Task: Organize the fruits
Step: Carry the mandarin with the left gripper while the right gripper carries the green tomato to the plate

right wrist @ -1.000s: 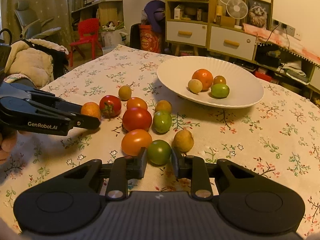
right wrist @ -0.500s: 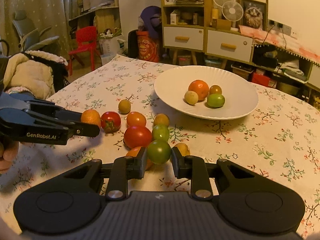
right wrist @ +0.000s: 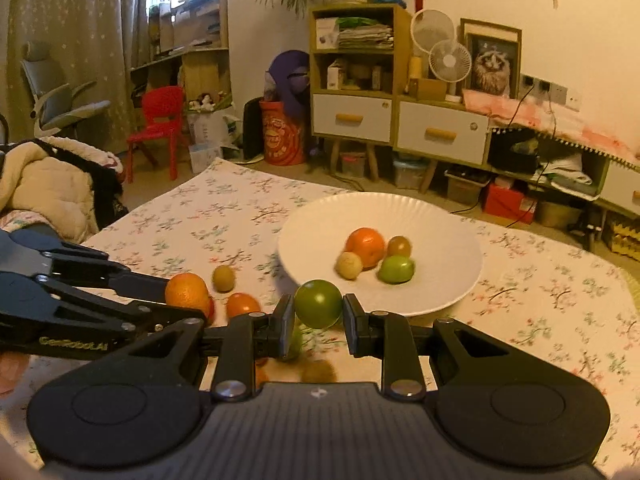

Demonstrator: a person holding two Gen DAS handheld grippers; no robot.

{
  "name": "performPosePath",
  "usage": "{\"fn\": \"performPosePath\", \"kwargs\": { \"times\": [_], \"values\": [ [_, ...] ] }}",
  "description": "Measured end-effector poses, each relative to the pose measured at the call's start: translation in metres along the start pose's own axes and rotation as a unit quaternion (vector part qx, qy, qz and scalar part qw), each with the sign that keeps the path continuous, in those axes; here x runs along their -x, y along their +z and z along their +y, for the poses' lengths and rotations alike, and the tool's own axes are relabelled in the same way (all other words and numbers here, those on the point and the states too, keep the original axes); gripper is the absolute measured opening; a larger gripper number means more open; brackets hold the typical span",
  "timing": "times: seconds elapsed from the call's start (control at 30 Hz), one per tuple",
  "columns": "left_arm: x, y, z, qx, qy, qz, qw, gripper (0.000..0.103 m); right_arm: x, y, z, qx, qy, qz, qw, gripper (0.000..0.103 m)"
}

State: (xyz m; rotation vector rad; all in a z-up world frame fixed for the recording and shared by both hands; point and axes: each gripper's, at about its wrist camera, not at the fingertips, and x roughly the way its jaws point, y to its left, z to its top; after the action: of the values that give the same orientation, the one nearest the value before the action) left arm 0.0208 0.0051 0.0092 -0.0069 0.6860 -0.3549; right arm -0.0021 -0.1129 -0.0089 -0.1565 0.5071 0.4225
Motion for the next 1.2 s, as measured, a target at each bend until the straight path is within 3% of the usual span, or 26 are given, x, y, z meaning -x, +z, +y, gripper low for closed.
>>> {"fn": "performPosePath", "kwargs": {
  "times": [0.23, 0.57, 0.73, 1.0, 1.2],
  "values": [
    [-0.014, 0.021, -0.022, -0.023, -0.003, -0.016, 0.9996, 0.038, -0.007, 0.012, -0.022, -0.020, -0.009, -0.007, 1.000, 0.023],
    [-0.048, 0.043, -0.035, -0.010, -0.007, -0.007, 0.9999, 0.038, -0.021, 0.025, -0.057, -0.048, -0.003, -0.007, 0.999, 0.023],
    [-0.068, 0.051, -0.043, 0.002, -0.009, -0.001, 1.0000, 0.038, -0.036, 0.029, -0.071, -0.052, -0.021, -0.001, 0.998, 0.023],
    [-0.096, 0.055, -0.043, 0.051, 0.012, 0.023, 0.9984, 0.038, -0.061, 0.028, -0.087, -0.062, -0.010, 0.032, 0.998, 0.023],
    [-0.107, 0.057, -0.048, 0.060, 0.039, 0.036, 0.9968, 0.038, -0.070, 0.025, -0.091, -0.066, -0.003, 0.041, 0.997, 0.023]
  ]
}}
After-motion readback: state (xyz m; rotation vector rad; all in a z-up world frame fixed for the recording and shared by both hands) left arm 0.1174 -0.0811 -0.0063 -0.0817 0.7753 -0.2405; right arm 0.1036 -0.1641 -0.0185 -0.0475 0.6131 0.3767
